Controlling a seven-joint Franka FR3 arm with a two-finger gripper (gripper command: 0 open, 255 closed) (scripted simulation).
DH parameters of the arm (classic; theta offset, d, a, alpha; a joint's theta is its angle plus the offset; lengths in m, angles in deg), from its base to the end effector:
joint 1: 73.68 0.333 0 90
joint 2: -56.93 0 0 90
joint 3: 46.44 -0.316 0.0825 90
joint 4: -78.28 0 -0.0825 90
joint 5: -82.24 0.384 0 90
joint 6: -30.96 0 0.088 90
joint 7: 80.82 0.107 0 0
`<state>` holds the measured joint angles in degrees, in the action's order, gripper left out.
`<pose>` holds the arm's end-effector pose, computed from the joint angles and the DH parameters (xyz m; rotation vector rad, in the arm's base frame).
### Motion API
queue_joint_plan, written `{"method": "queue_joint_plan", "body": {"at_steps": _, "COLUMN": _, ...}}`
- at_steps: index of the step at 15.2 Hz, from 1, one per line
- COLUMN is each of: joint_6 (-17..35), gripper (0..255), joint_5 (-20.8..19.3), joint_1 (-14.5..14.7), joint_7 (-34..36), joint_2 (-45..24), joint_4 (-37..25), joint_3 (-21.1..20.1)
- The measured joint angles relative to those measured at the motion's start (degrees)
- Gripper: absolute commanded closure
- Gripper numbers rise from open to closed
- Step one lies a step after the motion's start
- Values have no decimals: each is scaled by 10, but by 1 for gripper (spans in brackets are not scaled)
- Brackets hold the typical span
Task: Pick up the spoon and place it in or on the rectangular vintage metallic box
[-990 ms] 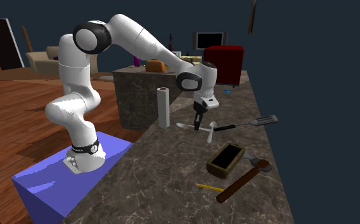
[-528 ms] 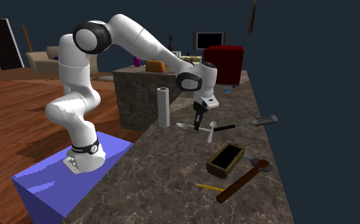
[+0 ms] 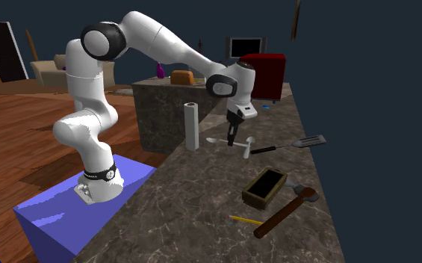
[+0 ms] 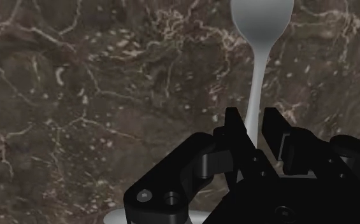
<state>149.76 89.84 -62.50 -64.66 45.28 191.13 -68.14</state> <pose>0.4910 0.3172 0.3701 -2.9793 -0.3273 0.2369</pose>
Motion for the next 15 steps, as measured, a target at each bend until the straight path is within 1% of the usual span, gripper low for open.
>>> {"method": "queue_joint_plan", "body": {"at_steps": 15, "joint_6": -108, "gripper": 255, "joint_5": 9, "joint_1": -6, "joint_7": 6, "joint_2": 41, "joint_4": -69, "joint_3": -1}}
